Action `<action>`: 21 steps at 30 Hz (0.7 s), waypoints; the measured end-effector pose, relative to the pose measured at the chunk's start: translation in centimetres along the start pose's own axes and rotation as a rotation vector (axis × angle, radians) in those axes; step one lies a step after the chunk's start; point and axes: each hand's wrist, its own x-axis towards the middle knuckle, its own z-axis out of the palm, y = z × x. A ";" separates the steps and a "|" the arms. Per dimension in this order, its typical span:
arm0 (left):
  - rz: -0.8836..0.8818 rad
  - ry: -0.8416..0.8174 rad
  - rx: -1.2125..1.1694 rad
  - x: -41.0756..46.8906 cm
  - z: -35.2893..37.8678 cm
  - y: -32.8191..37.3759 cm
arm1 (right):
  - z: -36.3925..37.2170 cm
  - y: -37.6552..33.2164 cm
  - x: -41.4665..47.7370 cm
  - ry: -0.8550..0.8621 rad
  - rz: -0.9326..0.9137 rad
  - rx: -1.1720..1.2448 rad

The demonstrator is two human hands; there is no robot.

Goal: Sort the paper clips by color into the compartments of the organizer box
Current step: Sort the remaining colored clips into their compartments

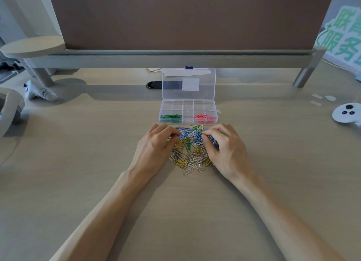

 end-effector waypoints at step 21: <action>0.394 -0.143 0.150 0.6 -0.2 1.2 | 0.1 0.0 0.3 -0.090 0.267 0.134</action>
